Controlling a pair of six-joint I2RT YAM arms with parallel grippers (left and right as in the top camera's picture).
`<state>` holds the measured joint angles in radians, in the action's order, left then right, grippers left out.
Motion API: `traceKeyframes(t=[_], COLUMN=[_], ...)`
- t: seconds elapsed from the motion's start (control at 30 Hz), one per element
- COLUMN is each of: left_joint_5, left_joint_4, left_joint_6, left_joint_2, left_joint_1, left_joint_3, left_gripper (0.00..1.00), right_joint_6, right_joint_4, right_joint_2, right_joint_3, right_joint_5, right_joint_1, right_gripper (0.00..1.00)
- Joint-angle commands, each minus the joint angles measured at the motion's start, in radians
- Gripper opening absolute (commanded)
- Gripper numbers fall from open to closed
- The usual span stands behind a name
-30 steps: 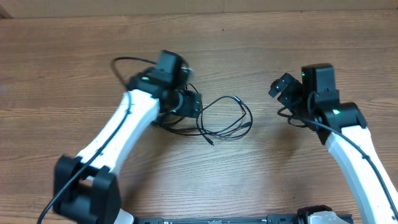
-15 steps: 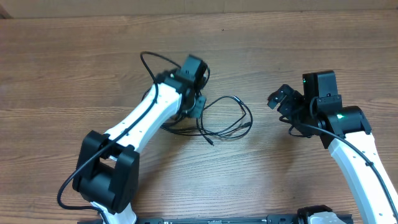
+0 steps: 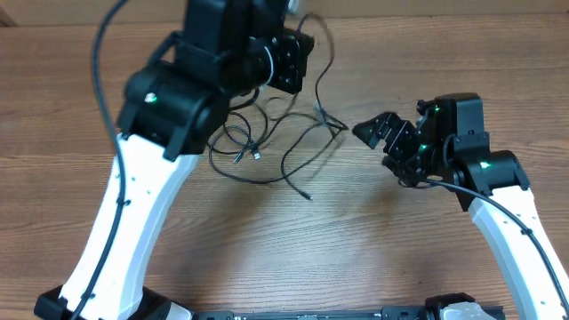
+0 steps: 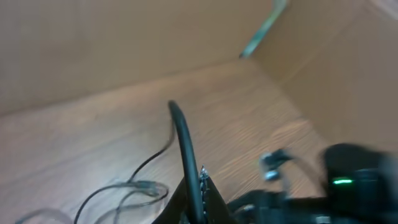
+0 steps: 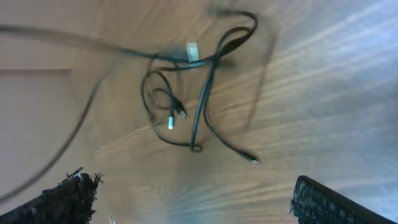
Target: Untangle cables
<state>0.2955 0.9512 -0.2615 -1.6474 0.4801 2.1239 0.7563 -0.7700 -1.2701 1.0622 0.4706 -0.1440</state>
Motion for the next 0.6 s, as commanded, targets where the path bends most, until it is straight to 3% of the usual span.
traceKeyframes(t=[0.0,0.2,0.3,0.43,0.57], left_joint_5=[0.126,0.187,0.145,-0.026,-0.301], left_joint_4=[-0.024,-0.029,-0.028,-0.012,0.082], left_joint_6=[-0.035,-0.066,-0.008,0.055,0.075], left_joint_2=[0.023,0.027,0.027,0.04,0.045], left_joint_1=[-0.004,-0.004,-0.005,-0.024,-0.071], left_joint_3=[0.112,0.214,0.252,0.264,0.264], left_gripper=[0.04,0.04,0.04,0.04,0.04], right_joint_6=[0.005,0.005,0.005,-0.002,-0.002], right_joint_4=[0.024,0.102,0.133,0.11,0.048], right_joint_2=[-0.033,-0.09,-0.122,-0.158,-0.167], right_joint_3=[0.01,0.009,0.009,0.008,0.008], right_joint_5=[0.018,0.02,0.009,-0.061,-0.147], right_joint_1=[-0.002,-0.048,-0.077,-0.1,-0.102], right_gripper=[1.0,1.0,1.0,1.0,1.0])
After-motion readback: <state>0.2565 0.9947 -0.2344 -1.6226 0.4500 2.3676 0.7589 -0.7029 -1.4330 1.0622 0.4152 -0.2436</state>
